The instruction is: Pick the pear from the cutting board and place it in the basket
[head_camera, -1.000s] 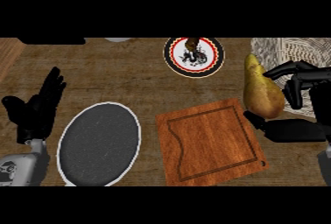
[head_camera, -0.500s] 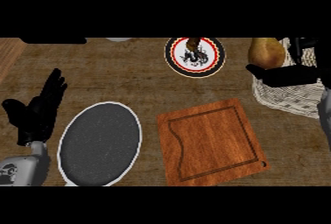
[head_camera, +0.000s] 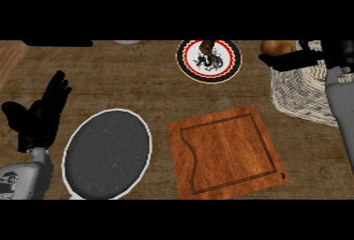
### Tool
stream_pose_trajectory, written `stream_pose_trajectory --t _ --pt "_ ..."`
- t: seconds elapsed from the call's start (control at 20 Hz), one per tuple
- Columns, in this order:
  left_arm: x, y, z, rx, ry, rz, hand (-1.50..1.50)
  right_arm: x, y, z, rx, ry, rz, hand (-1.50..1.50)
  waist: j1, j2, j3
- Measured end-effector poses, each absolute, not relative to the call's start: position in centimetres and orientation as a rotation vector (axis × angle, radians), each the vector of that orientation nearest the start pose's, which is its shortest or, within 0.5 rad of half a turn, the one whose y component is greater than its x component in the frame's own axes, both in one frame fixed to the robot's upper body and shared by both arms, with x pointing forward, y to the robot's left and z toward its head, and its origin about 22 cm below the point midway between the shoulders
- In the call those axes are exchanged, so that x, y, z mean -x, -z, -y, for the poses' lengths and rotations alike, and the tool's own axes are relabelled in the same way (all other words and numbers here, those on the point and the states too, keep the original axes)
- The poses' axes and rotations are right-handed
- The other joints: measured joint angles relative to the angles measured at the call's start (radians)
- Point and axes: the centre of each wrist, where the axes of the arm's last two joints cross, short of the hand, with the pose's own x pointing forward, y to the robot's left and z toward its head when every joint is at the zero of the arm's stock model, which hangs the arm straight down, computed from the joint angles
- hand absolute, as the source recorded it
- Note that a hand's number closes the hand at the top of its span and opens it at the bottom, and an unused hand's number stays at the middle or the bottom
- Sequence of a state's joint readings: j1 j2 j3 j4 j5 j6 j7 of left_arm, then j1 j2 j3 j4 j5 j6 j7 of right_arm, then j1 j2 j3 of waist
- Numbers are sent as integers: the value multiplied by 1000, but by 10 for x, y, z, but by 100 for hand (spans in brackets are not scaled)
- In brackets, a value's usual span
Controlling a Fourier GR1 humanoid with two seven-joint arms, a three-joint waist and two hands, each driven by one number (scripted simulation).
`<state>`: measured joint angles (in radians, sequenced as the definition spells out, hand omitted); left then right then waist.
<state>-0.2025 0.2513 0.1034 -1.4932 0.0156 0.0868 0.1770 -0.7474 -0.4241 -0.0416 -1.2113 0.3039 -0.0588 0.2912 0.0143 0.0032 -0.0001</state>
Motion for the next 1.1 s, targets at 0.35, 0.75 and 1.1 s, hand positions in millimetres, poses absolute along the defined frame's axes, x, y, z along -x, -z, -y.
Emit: stream_pose_trajectory --t 0.35,0.75,1.1 --pt "-293 -49 -289 -282 41 1525 0 -415 -168 306 689 -407 1577 150 0 1 0" --pt "-292 -51 -286 -271 42 1527 0 -431 -157 341 616 -375 1576 150 6 0 -1" --pt "-290 -50 -286 -268 44 1531 0 -422 -173 357 1051 -809 1648 150 15 7 -1"
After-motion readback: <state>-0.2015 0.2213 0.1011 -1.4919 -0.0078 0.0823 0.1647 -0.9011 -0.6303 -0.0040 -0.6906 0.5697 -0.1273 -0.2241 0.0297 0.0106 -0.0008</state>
